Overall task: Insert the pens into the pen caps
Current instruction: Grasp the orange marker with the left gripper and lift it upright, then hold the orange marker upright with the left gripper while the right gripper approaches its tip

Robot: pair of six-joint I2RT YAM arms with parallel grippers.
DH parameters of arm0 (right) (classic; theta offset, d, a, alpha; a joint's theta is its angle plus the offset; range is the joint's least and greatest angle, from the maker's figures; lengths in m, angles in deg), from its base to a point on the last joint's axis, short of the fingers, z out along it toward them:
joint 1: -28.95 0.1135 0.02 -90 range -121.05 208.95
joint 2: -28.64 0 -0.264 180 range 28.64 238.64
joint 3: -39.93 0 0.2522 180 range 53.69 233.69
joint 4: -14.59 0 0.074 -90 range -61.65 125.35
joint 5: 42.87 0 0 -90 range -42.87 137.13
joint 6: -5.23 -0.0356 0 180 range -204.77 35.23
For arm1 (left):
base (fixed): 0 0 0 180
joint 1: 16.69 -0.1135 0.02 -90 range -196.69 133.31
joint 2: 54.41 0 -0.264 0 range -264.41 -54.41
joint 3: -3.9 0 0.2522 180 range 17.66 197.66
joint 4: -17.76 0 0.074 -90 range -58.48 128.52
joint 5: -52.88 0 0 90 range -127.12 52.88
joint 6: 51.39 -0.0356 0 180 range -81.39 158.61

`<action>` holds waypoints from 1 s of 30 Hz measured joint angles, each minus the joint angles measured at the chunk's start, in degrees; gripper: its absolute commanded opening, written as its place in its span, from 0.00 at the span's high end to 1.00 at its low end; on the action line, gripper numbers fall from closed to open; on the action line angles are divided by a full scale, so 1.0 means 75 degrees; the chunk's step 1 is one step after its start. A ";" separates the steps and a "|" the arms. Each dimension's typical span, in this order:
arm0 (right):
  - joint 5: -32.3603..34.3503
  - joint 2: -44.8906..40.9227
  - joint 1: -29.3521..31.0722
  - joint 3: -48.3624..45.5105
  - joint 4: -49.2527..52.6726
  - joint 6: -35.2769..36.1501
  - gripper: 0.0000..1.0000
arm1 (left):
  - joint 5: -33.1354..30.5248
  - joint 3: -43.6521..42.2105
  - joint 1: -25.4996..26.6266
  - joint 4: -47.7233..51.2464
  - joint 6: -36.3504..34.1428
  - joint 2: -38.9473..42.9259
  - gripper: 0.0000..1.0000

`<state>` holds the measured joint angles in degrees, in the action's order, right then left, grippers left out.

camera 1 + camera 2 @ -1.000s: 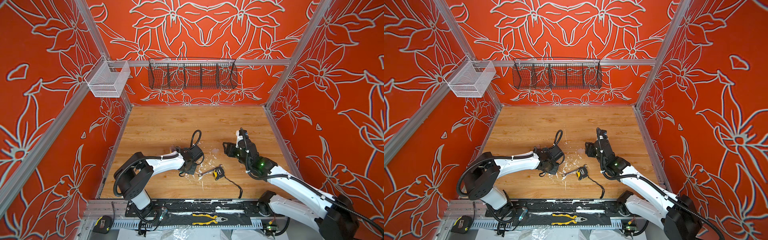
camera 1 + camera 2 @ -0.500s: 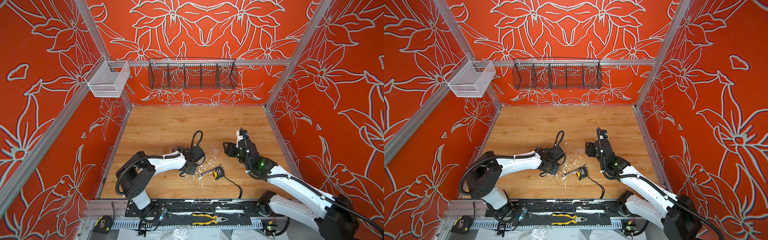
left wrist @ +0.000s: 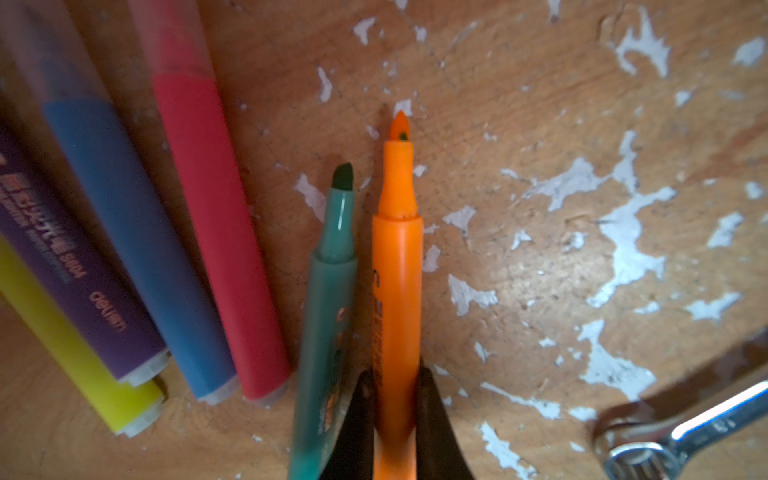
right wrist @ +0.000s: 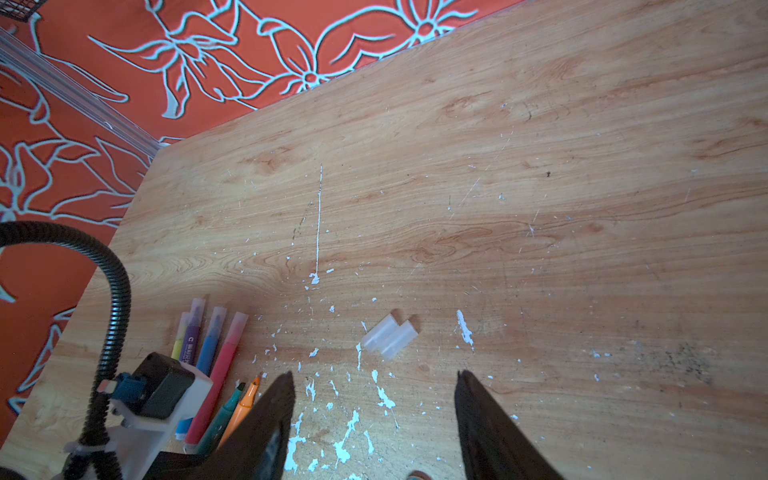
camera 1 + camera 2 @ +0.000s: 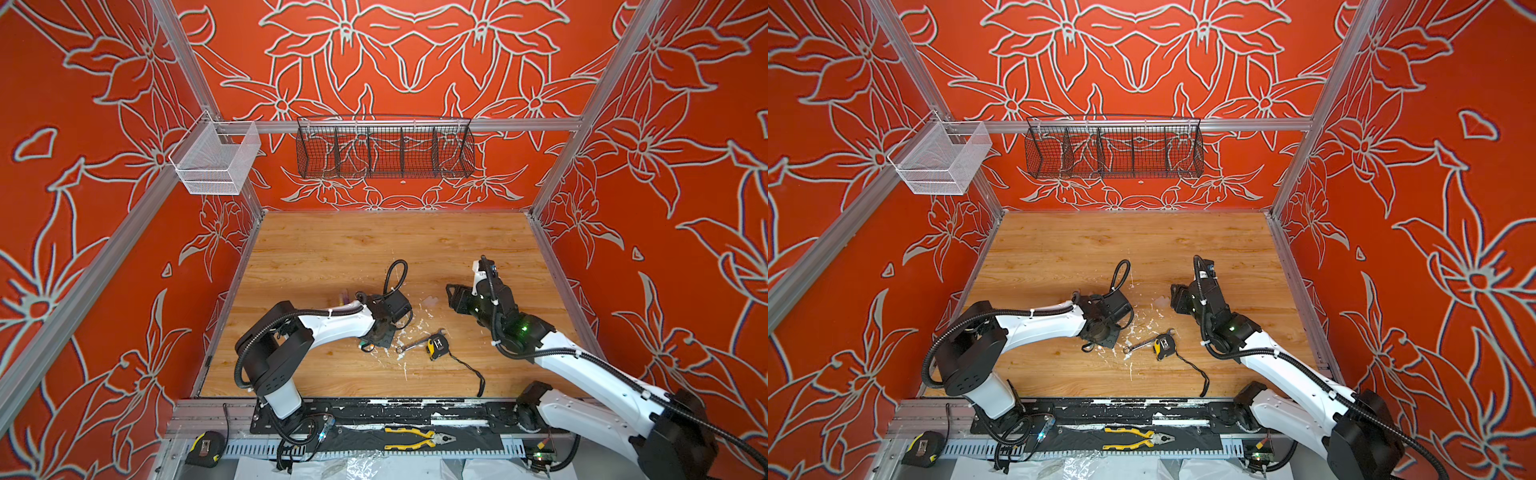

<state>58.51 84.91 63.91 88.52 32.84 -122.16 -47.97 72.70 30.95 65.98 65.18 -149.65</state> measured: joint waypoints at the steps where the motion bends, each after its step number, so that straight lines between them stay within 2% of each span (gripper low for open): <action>1: 0.0000 -0.0029 0.0000 -0.0012 0.0000 -0.0015 0.38 | 0.0009 0.0035 0.0000 0.0052 -0.0032 0.0076 1.00; 7: -0.0102 -0.0539 -0.0140 -0.0216 -0.0003 -0.0466 0.36 | 0.0172 0.1271 0.0000 0.0455 -0.0221 0.1393 1.00; 11: -0.0545 -0.0603 -0.0300 -0.0210 -0.0198 -0.1075 0.40 | 0.0664 0.1891 0.0000 -0.0099 -0.0189 0.2375 1.00; 15: -0.0874 -0.0289 -0.0303 -0.0166 -0.0586 -0.1376 0.42 | 0.0892 0.1988 0.0000 -0.0603 -0.0137 0.2585 1.00; 19: -0.0758 -0.0140 -0.0341 -0.0350 -0.1107 -0.1378 0.41 | 0.0396 0.1320 0.0000 -0.1684 -0.0370 0.2532 1.00; 23: -0.0775 0.0128 -0.0420 -0.0667 -0.1504 -0.1346 0.41 | -0.0122 -0.0300 -0.0006 -0.3270 -0.1040 0.2550 1.00; 26: -0.1169 0.0332 -0.0452 -0.0831 -0.1990 -0.1317 0.40 | -0.0122 -0.0994 -0.0006 -0.3637 -0.1384 0.2550 1.00; 30: -0.1944 0.0525 -0.0452 -0.1151 -0.3217 -0.1282 0.39 | -0.0012 -0.1046 -0.0006 -0.4103 -0.1629 0.2672 1.00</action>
<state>43.93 88.84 60.52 79.89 8.71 -131.78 -48.06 64.86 30.91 35.20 52.96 -129.61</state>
